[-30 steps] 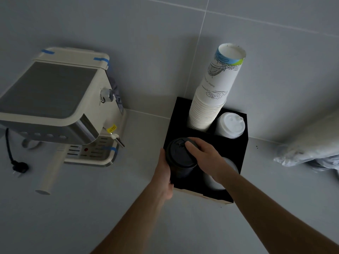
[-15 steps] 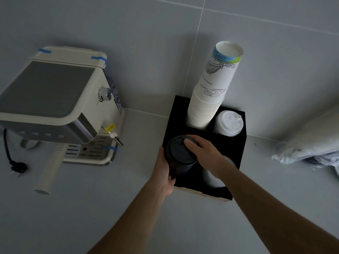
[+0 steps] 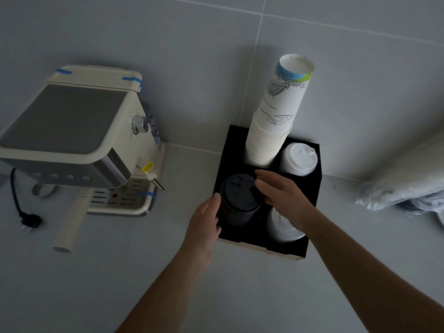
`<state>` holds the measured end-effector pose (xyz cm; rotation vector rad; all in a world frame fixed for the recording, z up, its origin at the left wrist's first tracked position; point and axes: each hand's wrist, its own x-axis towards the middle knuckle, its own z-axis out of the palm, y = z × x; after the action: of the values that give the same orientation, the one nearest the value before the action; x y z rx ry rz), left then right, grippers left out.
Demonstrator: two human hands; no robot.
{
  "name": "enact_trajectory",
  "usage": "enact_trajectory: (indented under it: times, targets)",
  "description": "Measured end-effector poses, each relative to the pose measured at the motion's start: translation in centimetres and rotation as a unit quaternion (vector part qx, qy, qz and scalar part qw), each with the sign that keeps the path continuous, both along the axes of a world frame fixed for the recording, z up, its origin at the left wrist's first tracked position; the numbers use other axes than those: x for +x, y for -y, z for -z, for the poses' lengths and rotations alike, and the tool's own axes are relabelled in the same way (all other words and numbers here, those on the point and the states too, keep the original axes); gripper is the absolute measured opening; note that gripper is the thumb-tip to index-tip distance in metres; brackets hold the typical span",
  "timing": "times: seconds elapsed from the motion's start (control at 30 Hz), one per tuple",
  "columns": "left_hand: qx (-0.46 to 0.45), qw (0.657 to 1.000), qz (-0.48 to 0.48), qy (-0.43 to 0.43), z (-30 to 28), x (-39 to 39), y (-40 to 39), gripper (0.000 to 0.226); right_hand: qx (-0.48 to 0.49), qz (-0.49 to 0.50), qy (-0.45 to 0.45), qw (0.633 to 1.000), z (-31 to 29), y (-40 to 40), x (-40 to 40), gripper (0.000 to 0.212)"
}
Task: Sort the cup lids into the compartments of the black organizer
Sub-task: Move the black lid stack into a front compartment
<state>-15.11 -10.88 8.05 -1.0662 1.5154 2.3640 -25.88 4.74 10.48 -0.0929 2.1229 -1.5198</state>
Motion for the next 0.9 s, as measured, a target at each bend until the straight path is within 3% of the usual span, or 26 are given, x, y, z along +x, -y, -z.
enact_trajectory:
  times: [0.23, 0.33, 0.6, 0.9]
  targets:
    - [-0.152, 0.985, 0.075, -0.036, -0.4, -1.9, -0.5, 0.019, 0.008, -0.028, -0.006, 1.0, 0.4, 1.2, 0.7, 0.018]
    - [-0.143, 0.984, 0.1, -0.036, -0.5, -2.5, 0.2, 0.013, 0.019, -0.004, -0.011, 1.0, 1.3, 1.0, 1.0, 0.031]
    - [-0.093, 0.985, 0.141, -0.034, -1.3, -3.2, 0.8, 0.013, 0.018, 0.064, -0.027, 0.997, 2.3, 0.9, 2.7, 0.034]
    - [-0.126, 0.986, 0.105, -0.038, -1.5, -2.3, -0.4, 0.014, -0.051, 0.051, 0.047, 0.996, 1.1, 0.4, 2.2, 0.02]
